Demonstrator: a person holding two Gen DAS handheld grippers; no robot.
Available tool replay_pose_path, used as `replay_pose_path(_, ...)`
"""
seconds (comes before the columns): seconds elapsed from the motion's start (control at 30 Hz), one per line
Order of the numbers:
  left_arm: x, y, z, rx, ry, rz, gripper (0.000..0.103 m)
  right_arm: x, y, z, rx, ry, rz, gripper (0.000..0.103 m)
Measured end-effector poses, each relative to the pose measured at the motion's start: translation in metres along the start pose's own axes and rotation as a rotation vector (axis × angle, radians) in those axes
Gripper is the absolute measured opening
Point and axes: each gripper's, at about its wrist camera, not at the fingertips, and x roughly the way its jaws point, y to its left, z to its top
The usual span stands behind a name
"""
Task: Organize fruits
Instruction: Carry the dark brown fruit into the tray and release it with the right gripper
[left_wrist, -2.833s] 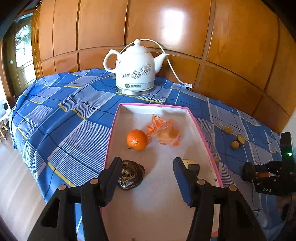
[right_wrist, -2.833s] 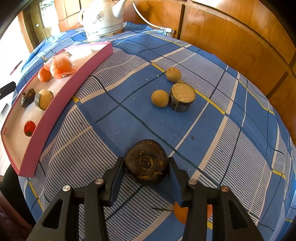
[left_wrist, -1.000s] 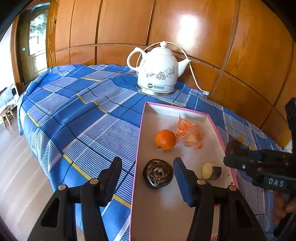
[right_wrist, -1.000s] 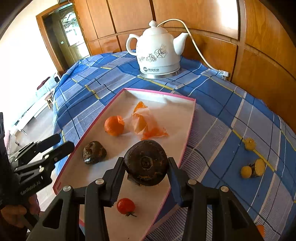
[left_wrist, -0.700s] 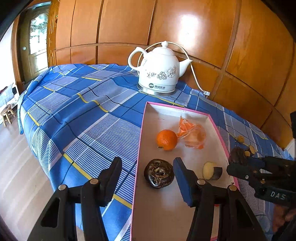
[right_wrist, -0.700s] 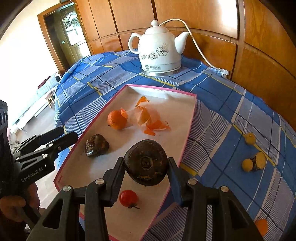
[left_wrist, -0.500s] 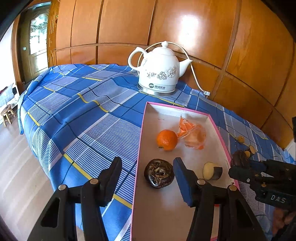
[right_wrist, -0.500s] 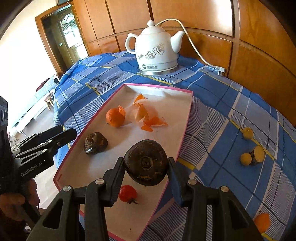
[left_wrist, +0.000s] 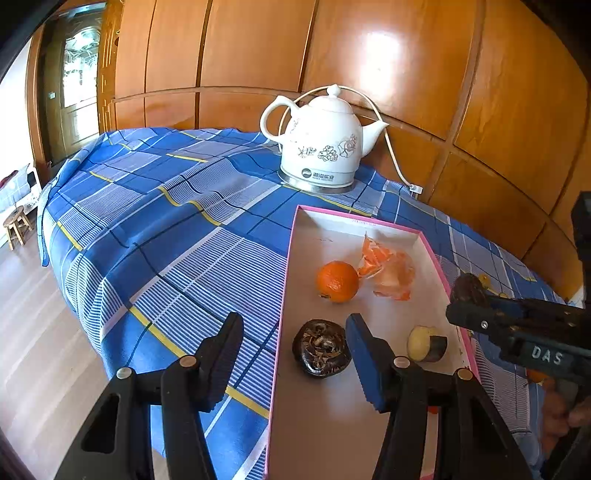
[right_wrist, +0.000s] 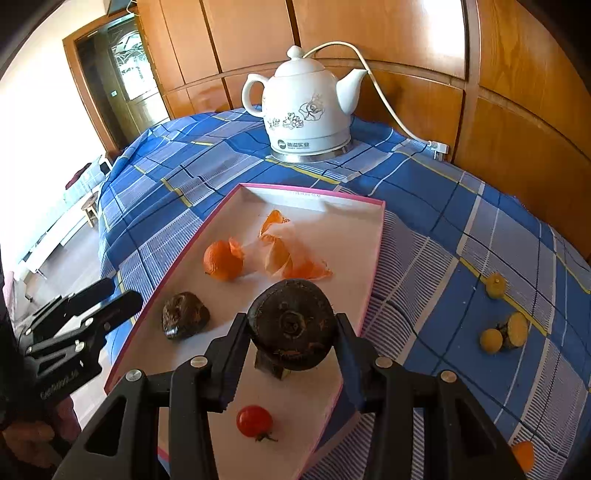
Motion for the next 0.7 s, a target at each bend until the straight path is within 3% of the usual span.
replay_pose_path(0.37,0.002,-0.003,-0.003,0.013,0.007,-0.001,0.058,0.039,-0.01,0.001,0.044,0.074,-0.003,0.047)
replay_pose_path(0.7,0.002,-0.006,-0.005,0.026,0.008,0.001,0.058,0.024,-0.004,-0.005,0.039,0.016,0.012,0.048)
